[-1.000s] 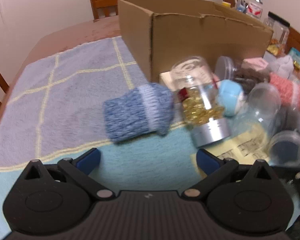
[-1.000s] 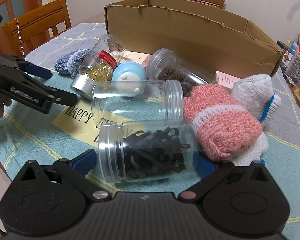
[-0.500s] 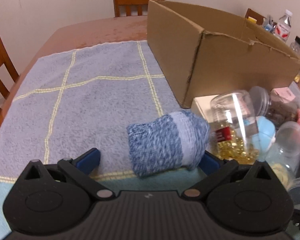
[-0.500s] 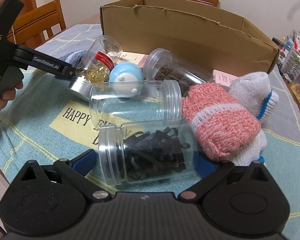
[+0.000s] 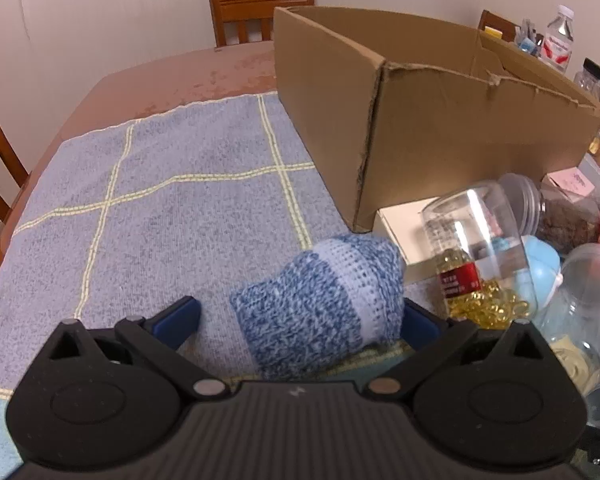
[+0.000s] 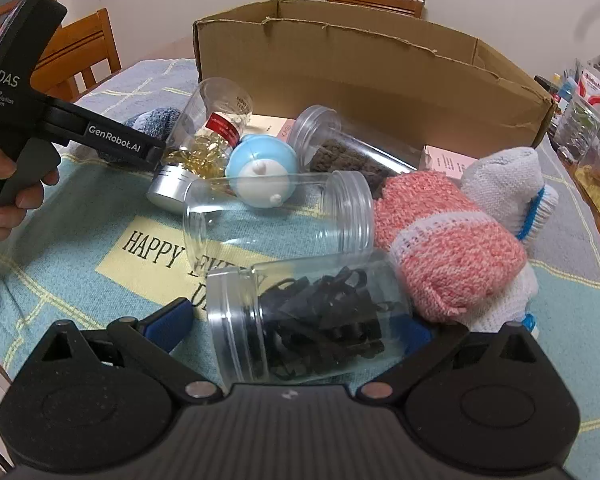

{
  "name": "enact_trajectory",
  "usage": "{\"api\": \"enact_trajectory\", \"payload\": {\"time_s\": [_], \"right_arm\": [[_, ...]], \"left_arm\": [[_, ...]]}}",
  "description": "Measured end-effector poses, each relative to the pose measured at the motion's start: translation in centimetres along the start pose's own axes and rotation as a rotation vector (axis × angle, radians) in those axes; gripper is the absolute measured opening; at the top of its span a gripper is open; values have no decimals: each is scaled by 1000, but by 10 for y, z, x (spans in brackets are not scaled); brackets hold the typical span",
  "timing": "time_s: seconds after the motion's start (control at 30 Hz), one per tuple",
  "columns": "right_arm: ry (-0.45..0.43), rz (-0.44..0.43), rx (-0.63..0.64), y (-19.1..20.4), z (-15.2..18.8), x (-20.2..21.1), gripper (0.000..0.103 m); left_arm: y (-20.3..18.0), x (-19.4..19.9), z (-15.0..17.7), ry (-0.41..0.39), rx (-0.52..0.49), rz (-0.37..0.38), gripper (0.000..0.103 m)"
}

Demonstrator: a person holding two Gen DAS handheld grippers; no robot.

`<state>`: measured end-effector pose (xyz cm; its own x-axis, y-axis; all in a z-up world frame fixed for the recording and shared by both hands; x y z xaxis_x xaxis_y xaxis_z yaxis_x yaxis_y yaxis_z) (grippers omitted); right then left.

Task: Organize objects
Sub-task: 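Grasp the blue knit sock with the left tool while the right tool grasps the clear jar of black items, then lift both held items into the cardboard box and open both tools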

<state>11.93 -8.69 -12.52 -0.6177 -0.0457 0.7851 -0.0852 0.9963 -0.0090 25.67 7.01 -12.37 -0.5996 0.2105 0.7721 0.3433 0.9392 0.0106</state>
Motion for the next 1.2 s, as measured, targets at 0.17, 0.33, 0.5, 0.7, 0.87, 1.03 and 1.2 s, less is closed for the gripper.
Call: {"api": "enact_trajectory", "payload": {"time_s": [0.17,0.33,0.5,0.7,0.87,1.03,1.2], "right_arm": [[6,-9,16,4,-1,5,92],[21,-7,7,1,-1,11,81],[29,-6,0,-3,0,15,81],[36,-33,-12,-5,-4,22,81],[35,-44,1,-4,-6,30,81],[32,-44,2,-4,-6,35,81],[23,-43,12,-5,-7,43,81]], "left_arm": [[-2,2,-3,-23,1,9,91],[-5,6,-4,-37,17,23,80],[-4,10,-3,-38,31,40,75],[-2,18,-3,-27,29,64,69],[1,26,-2,-18,22,80,65],[5,32,0,-10,27,95,60],[8,39,0,-9,22,102,60]]}}
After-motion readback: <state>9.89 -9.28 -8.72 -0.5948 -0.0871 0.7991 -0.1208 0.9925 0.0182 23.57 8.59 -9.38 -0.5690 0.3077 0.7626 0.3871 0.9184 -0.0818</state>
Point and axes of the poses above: each gripper's, at about its wrist camera, not at the fingertips, and x roughly against the way its jaws point, y to its left, z to its underside, the point moved 5 cm from there along -x, roughly the way its jaws point
